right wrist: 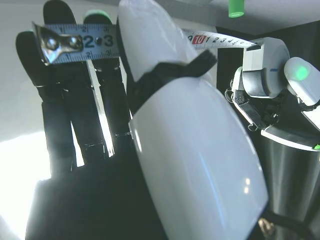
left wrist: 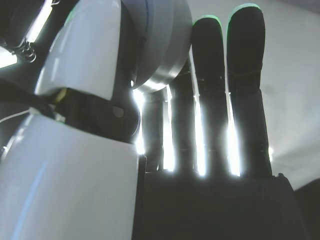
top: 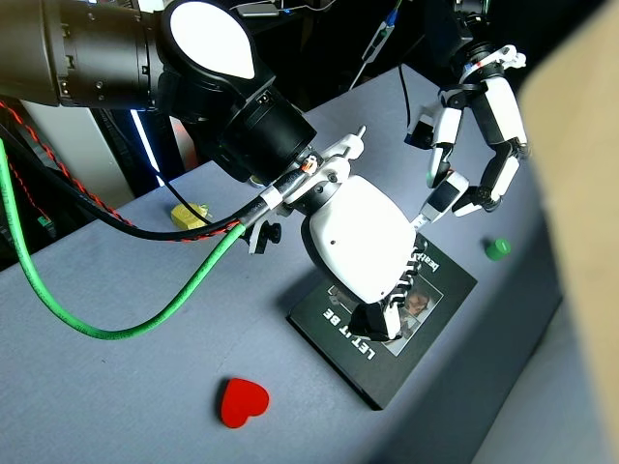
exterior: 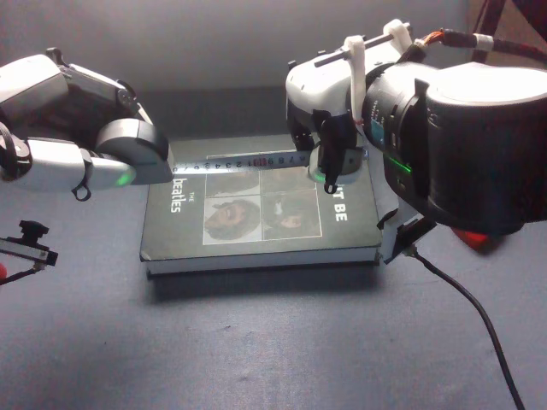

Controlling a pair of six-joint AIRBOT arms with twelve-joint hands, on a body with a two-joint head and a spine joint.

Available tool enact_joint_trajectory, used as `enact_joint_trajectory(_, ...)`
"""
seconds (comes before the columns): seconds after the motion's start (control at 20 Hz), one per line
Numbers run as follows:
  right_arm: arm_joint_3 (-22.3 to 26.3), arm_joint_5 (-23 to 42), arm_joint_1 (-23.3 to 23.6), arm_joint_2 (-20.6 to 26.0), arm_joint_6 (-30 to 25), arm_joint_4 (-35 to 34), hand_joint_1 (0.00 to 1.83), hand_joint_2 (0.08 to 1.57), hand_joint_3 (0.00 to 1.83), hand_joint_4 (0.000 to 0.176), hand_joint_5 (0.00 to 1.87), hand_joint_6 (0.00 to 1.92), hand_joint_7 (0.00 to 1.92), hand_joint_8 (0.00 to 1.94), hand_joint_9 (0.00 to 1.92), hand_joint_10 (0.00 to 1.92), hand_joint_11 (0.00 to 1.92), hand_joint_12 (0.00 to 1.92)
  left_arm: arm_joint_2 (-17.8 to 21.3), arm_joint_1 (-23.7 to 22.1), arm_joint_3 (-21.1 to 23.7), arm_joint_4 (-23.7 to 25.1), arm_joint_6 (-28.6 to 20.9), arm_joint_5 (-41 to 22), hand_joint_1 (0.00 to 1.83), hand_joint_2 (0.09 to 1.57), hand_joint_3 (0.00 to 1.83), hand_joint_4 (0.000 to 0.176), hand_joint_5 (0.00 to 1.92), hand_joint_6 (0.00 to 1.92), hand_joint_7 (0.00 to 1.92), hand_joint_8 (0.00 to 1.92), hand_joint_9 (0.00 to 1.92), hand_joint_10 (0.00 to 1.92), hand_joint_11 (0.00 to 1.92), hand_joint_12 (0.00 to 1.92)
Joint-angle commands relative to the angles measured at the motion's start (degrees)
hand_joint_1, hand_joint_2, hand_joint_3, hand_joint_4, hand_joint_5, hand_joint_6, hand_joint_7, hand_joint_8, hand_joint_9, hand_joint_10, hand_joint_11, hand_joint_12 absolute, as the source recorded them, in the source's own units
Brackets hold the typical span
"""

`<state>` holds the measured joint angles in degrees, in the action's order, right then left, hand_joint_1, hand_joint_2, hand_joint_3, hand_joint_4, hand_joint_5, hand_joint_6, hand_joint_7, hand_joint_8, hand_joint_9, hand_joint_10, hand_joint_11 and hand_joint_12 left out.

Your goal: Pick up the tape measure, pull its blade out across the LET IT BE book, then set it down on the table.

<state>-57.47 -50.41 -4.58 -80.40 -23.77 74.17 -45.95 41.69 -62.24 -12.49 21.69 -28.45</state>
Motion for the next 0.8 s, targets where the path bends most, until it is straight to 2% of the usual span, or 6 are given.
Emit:
enact_joint_trajectory(0.0, -0.1, 0.2, 0.4, 0.4, 0.0, 4.3, 1.2, 1.16, 0.01, 0.0, 0.81, 1.13, 0.96, 1.13, 0.94, 0.6, 0.67, 1.29, 0.2, -0.5, 0.0, -0.7, -0.6, -7.5, 1.38, 1.12, 0.0, 0.0, 0.88, 0.88, 1.0, 1.0, 0.9, 1.32, 0.87, 1.18)
enact_joint_trajectory(0.05, -0.1, 0.4, 0.4, 0.5, 0.0, 4.3, 1.21, 1.16, 0.0, 0.0, 0.83, 1.09, 0.99, 1.12, 0.91, 0.79, 0.73, 1.34, 0.2, -0.5, 0.0, -0.7, -0.6, -7.5, 1.38, 1.13, 0.0, 0.0, 0.87, 0.89, 0.98, 1.01, 0.91, 1.32, 0.87, 1.18)
enact_joint_trajectory(0.1, -0.1, 0.7, 0.3, 0.8, 0.0, 4.4, 1.33, 1.16, 0.0, 0.0, 0.81, 1.06, 0.97, 1.08, 0.83, 1.27, 0.74, 1.36, 0.2, -0.5, 0.0, -0.7, -0.6, -7.6, 1.38, 1.13, 0.0, 0.0, 0.87, 0.9, 0.98, 1.01, 0.91, 1.31, 0.86, 1.18)
enact_joint_trajectory(0.15, -0.1, 0.9, 0.3, 1.1, 0.0, 4.4, 1.35, 1.16, 0.0, 0.0, 0.82, 1.05, 0.95, 1.08, 0.81, 1.37, 0.74, 1.36, 0.2, -0.5, 0.0, -0.8, -0.6, -7.8, 1.38, 1.12, 0.0, 0.0, 0.88, 0.9, 0.97, 1.02, 0.92, 1.3, 0.86, 1.18)
enact_joint_trajectory(0.5, 0.0, 4.0, -0.2, 4.9, 0.9, 4.6, 1.36, 1.16, 0.0, 0.0, 0.82, 1.05, 0.95, 1.08, 0.8, 1.4, 0.75, 1.38, 0.4, -0.1, 0.0, -1.4, -0.6, -8.7, 1.38, 1.13, 0.0, 0.0, 0.91, 0.85, 0.95, 1.07, 0.9, 1.31, 0.88, 1.15)
enact_joint_trajectory(0.75, 0.3, 6.9, -0.4, 7.6, 1.6, 4.6, 1.36, 1.16, 0.0, 0.0, 0.82, 1.04, 0.95, 1.08, 0.81, 1.4, 0.76, 1.39, 0.6, 0.1, 0.0, -1.4, -0.6, -8.9, 1.38, 1.13, 0.0, 0.0, 0.88, 0.9, 0.93, 1.08, 0.91, 1.32, 0.87, 1.16)
